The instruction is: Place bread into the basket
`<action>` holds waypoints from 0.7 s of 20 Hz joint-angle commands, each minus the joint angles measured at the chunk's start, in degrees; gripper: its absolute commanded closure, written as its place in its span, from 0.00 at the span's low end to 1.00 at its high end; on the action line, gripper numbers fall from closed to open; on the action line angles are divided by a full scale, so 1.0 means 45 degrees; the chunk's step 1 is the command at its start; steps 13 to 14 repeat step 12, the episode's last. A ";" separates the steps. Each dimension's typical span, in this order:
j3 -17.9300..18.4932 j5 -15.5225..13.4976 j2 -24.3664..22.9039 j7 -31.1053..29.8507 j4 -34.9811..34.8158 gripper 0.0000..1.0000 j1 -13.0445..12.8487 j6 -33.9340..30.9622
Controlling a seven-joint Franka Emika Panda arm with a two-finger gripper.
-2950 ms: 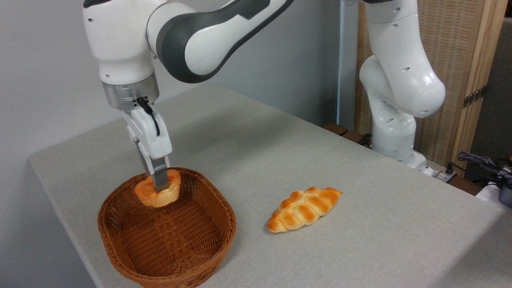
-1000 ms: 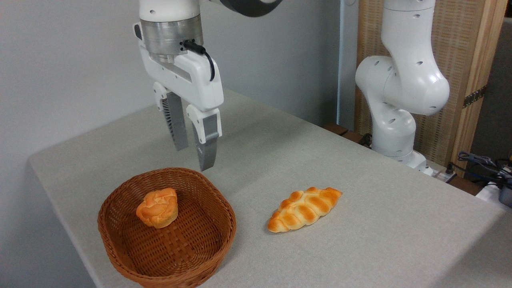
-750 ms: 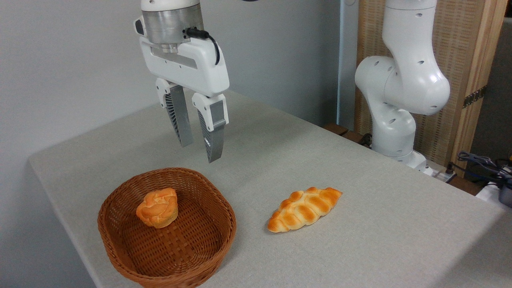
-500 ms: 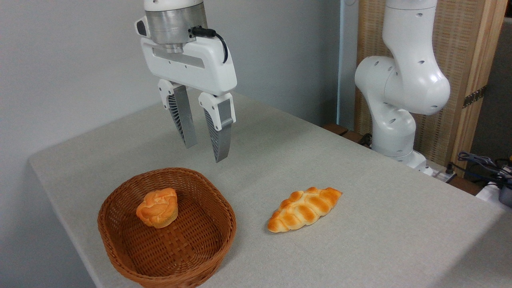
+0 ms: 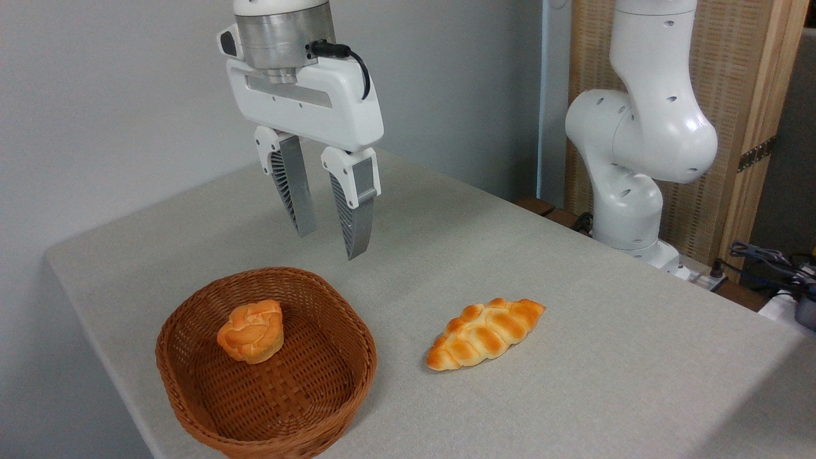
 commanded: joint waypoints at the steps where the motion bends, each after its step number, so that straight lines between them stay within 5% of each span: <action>1: 0.0111 0.0061 -0.0117 -0.0022 0.0102 0.00 -0.0093 -0.0614; 5: 0.0482 -0.0681 -0.0078 0.1111 0.0434 0.00 -0.0112 -0.1162; 14: 0.0462 -0.0702 -0.0059 0.1092 0.0453 0.00 -0.0112 -0.1142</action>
